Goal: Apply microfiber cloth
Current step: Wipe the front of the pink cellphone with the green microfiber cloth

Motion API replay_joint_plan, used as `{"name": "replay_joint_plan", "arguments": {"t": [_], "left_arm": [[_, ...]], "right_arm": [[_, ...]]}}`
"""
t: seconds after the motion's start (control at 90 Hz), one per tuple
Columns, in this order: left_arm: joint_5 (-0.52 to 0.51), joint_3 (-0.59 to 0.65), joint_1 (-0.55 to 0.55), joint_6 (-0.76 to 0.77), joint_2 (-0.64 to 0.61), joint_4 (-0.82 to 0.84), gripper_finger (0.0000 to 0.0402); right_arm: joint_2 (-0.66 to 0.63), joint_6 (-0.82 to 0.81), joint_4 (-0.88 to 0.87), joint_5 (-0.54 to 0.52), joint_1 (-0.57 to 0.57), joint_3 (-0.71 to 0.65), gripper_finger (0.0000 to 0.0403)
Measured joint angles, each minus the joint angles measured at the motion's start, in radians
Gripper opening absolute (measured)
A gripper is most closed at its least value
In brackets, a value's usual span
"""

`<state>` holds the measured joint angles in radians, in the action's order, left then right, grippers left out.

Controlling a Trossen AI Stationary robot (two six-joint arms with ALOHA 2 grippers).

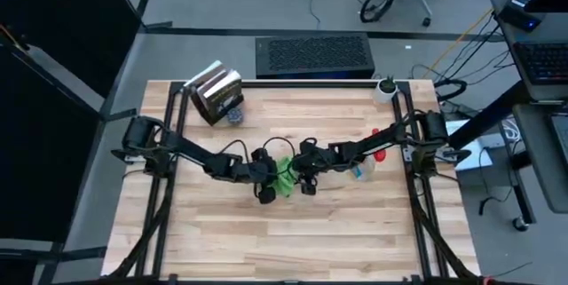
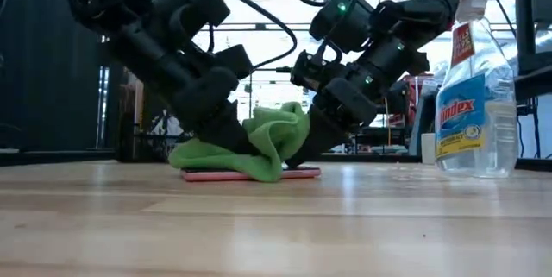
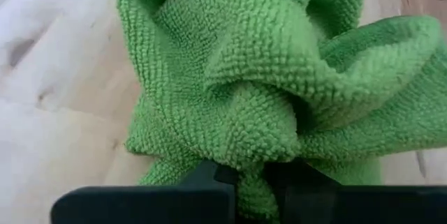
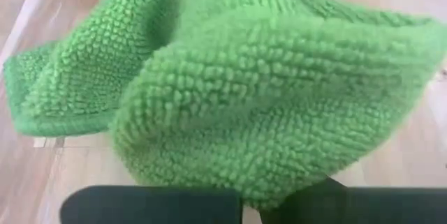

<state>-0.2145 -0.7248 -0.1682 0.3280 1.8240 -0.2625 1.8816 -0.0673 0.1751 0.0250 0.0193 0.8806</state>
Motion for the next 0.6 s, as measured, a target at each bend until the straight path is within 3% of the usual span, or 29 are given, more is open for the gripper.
{"name": "replay_joint_plan", "arguments": {"t": [0.244,0.467,0.6], "left_arm": [[0.053,-0.004,-0.051,0.049,-0.056,0.17,0.0002],[0.231,0.008,-0.098,0.13,-0.201,0.429,0.0002],[0.161,0.01,-0.121,0.142,-0.285,0.502,0.0002]], "right_arm": [[0.002,-0.006,-0.013,0.003,0.0,0.002,0.0],[0.004,-0.01,-0.041,-0.004,-0.001,-0.003,0.0],[0.004,-0.011,-0.026,-0.002,-0.006,-0.004,0.0]]}}
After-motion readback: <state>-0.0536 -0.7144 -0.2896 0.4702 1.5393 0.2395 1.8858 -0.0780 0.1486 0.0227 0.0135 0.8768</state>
